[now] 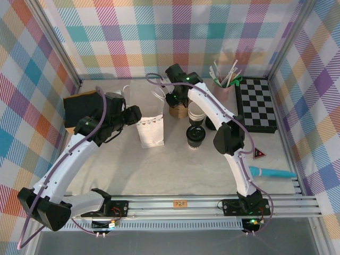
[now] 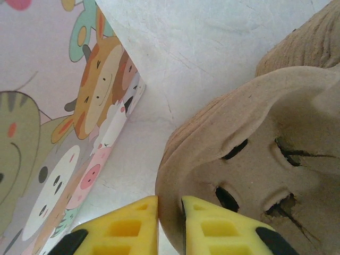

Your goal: Pack the takeout coffee

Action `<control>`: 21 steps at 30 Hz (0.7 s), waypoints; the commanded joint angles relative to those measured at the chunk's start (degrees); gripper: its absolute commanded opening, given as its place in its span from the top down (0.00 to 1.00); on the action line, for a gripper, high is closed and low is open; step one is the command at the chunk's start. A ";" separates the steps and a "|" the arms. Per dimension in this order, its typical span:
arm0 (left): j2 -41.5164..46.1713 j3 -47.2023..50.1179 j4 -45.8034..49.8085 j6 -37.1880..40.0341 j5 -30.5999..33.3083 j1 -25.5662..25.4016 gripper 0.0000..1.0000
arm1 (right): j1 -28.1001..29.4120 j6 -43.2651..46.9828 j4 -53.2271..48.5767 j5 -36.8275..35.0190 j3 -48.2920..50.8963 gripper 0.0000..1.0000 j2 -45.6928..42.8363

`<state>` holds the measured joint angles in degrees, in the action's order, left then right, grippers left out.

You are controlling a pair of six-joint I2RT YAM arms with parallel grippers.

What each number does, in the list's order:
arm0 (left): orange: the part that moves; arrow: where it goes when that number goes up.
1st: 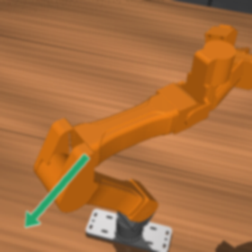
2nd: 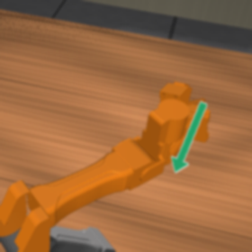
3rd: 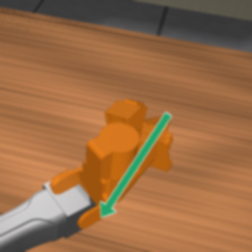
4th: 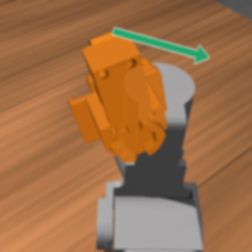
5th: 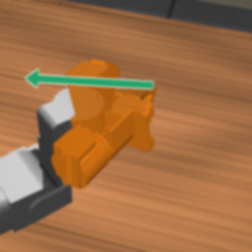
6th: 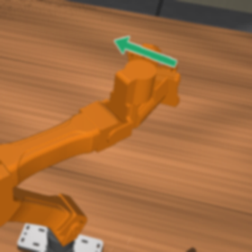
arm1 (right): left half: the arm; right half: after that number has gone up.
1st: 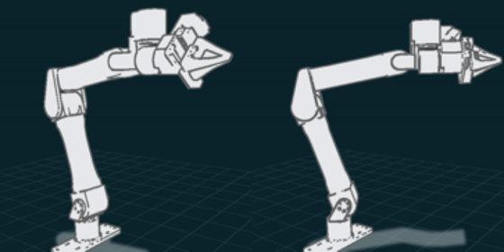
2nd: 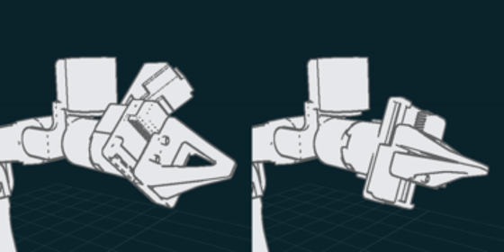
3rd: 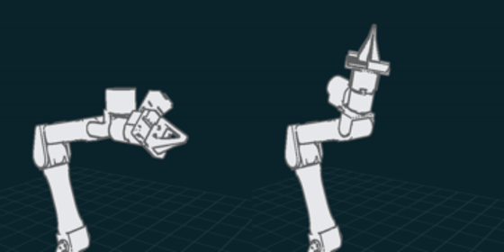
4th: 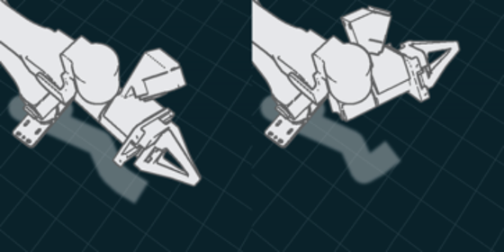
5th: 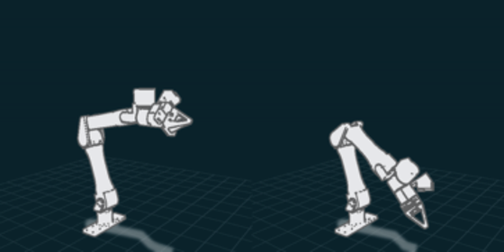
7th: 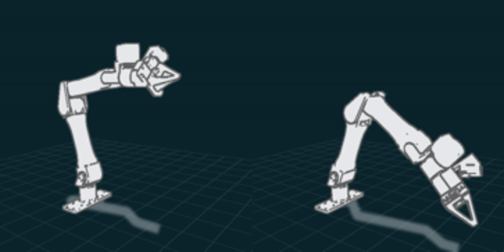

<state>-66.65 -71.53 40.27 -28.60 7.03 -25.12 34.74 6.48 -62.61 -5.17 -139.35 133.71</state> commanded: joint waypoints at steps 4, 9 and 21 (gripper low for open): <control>1.47 -0.98 -1.18 1.22 -0.28 1.09 0.41 | 0.35 -0.15 0.39 -0.40 -2.20 0.85 -1.67; 1.58 -0.98 -1.42 1.19 -0.44 1.14 0.41 | 0.33 -0.24 0.74 -0.54 -2.25 0.86 -2.97; 1.80 -0.99 -1.52 1.29 -0.43 1.21 0.42 | 0.41 0.18 0.82 -2.51 -2.83 0.86 -6.81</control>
<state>-66.15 -71.53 40.12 -28.60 6.90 -24.91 34.87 6.46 -61.98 -6.55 -139.76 130.91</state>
